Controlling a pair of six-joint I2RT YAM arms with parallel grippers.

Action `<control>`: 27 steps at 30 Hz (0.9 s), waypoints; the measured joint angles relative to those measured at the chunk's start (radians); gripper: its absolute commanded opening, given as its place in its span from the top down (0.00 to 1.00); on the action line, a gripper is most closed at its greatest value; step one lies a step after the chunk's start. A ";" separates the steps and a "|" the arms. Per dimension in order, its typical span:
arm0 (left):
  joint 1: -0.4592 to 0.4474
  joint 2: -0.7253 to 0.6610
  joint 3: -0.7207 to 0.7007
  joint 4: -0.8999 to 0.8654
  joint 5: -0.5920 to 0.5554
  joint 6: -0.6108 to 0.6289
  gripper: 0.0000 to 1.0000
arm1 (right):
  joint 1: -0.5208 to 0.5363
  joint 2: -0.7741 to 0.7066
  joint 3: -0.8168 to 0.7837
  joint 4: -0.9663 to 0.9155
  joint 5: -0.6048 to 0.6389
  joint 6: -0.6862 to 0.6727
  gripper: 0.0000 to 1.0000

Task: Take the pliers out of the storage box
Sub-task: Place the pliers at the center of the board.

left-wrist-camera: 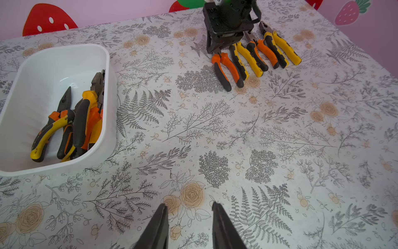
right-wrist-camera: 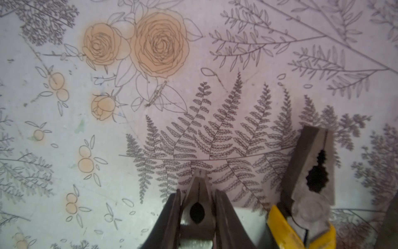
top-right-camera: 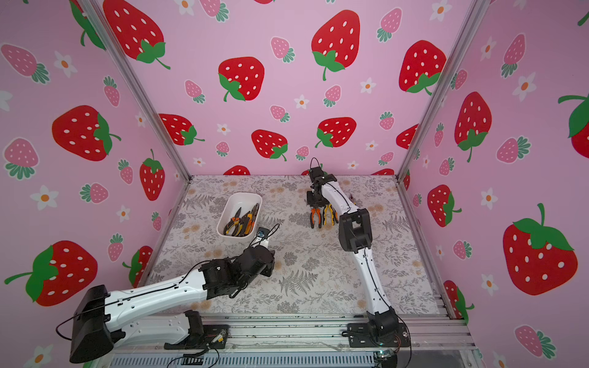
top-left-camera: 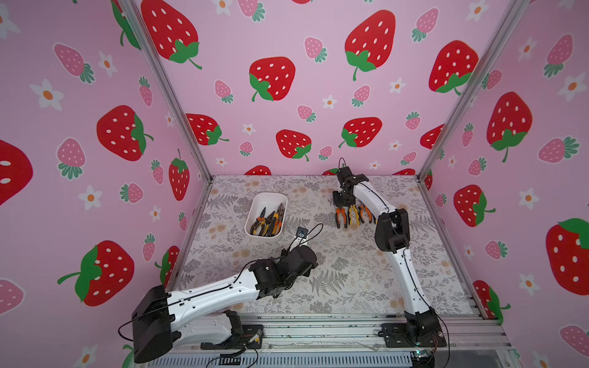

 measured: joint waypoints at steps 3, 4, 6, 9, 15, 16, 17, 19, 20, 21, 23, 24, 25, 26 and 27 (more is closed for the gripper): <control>0.000 0.000 0.000 0.000 0.000 0.000 0.64 | 0.000 0.000 0.000 0.002 0.002 0.000 0.72; 0.000 0.000 0.000 0.000 0.000 0.000 0.64 | 0.000 0.000 0.000 0.003 0.005 0.000 0.72; 0.000 0.000 0.000 0.000 0.000 0.000 0.64 | 0.000 0.000 0.000 0.006 0.011 -0.001 0.72; 0.000 0.000 0.000 0.000 0.000 0.000 0.64 | 0.000 0.000 0.000 0.010 0.019 -0.002 0.72; 0.004 0.000 -0.001 0.000 0.000 0.000 0.64 | -0.001 0.000 0.000 0.016 0.026 -0.002 0.72; 0.006 0.000 -0.001 0.000 0.000 0.000 0.64 | -0.001 0.000 0.000 0.018 0.026 -0.002 0.72; 0.007 0.000 -0.001 0.000 0.000 0.000 0.64 | -0.001 0.000 0.000 0.019 0.027 -0.002 0.72; 0.009 0.000 -0.001 0.000 0.001 0.000 0.64 | -0.001 0.000 0.000 0.022 0.027 -0.002 0.72; 0.010 0.000 -0.001 0.000 0.001 0.000 0.64 | -0.001 0.000 0.000 0.023 0.027 -0.002 0.72; 0.010 0.000 -0.001 0.000 0.001 0.000 0.64 | -0.001 0.000 0.001 0.024 0.027 -0.002 0.72; 0.011 0.000 -0.001 0.000 0.003 0.000 0.64 | -0.001 0.000 0.003 0.026 0.027 -0.002 0.71; 0.013 0.000 -0.001 0.000 0.005 0.000 0.64 | -0.001 0.000 0.004 0.027 0.027 -0.001 0.72; 0.014 0.000 -0.001 0.000 0.008 0.000 0.64 | -0.001 0.000 0.005 0.030 0.027 -0.001 0.72; 0.016 0.000 -0.001 0.000 0.008 0.000 0.64 | -0.001 0.000 0.005 0.033 0.028 -0.001 0.72; 0.016 0.000 -0.001 0.000 0.009 0.000 0.64 | -0.002 0.000 0.005 0.035 0.028 0.000 0.71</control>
